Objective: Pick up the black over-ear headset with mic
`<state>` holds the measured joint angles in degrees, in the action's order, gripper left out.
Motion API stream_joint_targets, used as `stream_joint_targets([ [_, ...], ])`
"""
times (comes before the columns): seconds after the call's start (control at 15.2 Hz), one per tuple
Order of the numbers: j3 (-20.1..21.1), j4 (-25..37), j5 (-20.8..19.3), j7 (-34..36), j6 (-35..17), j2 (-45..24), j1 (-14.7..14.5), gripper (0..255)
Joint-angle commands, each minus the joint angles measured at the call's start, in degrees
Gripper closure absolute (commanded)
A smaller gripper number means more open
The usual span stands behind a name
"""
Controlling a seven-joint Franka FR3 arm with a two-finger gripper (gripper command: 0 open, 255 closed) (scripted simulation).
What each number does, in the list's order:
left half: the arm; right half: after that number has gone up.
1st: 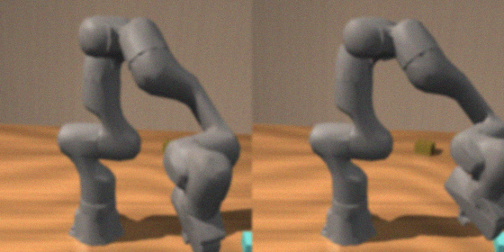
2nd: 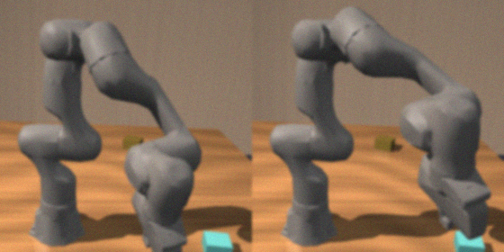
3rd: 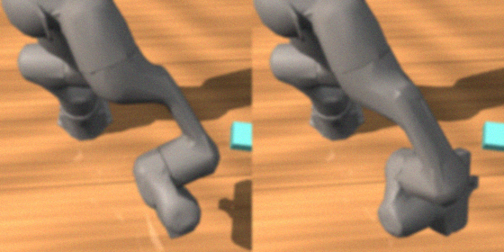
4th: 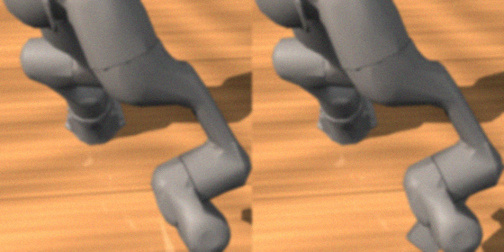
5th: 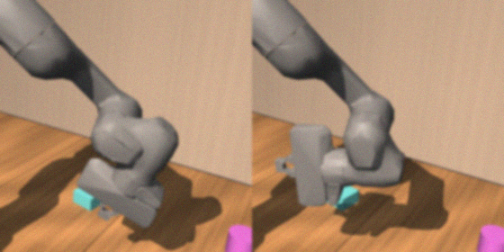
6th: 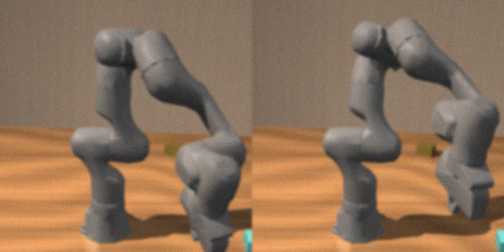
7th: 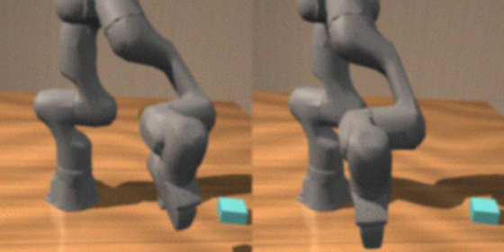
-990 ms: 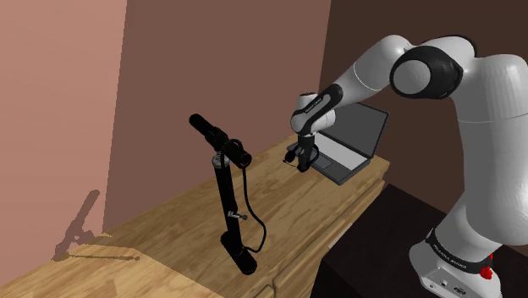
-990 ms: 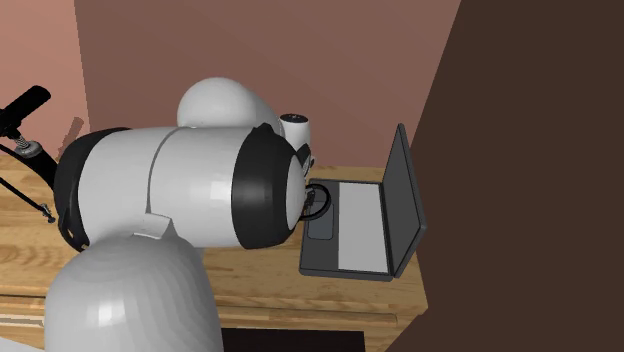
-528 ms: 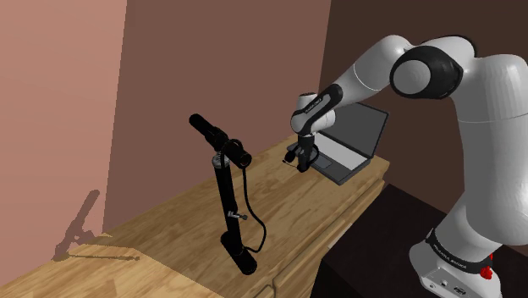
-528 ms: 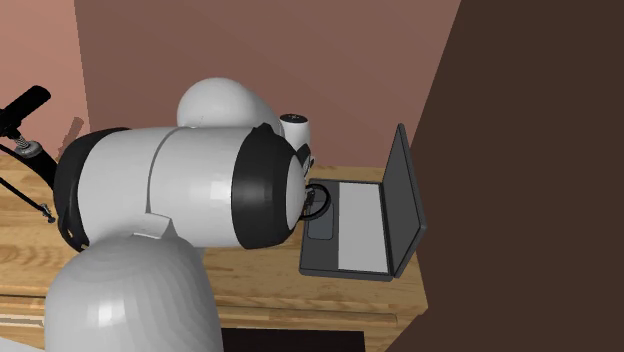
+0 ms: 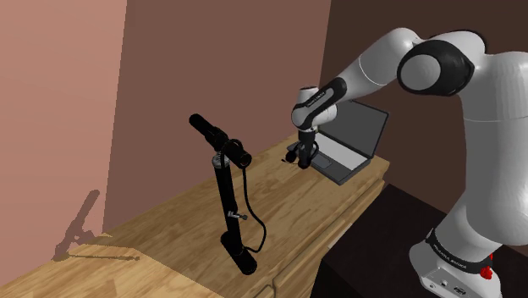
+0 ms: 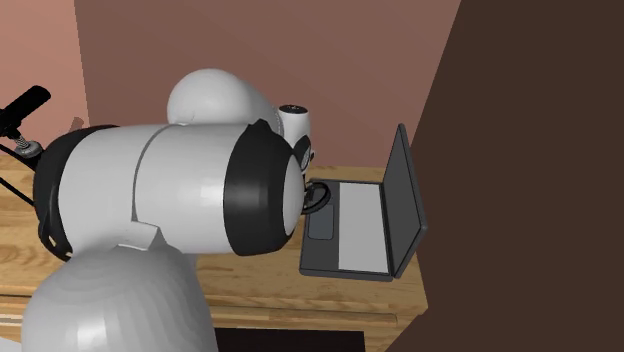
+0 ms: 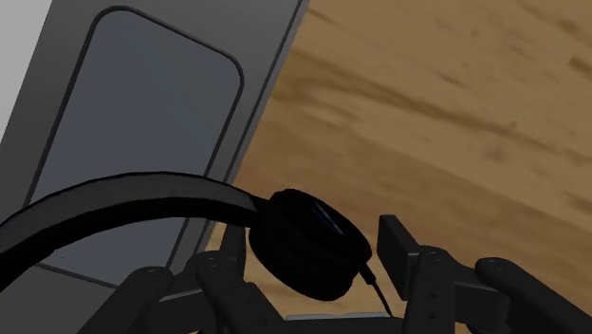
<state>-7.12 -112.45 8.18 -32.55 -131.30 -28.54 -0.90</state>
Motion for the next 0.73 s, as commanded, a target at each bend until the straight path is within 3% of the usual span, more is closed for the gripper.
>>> stream_joint_targets([
  [0.0,-0.2,0.0,-0.2,0.3,1.1,1.1,-0.1,255],
  [0.66,-0.7,0.5,-1.2,1.0,5.9,5.5,-0.4,255],
])
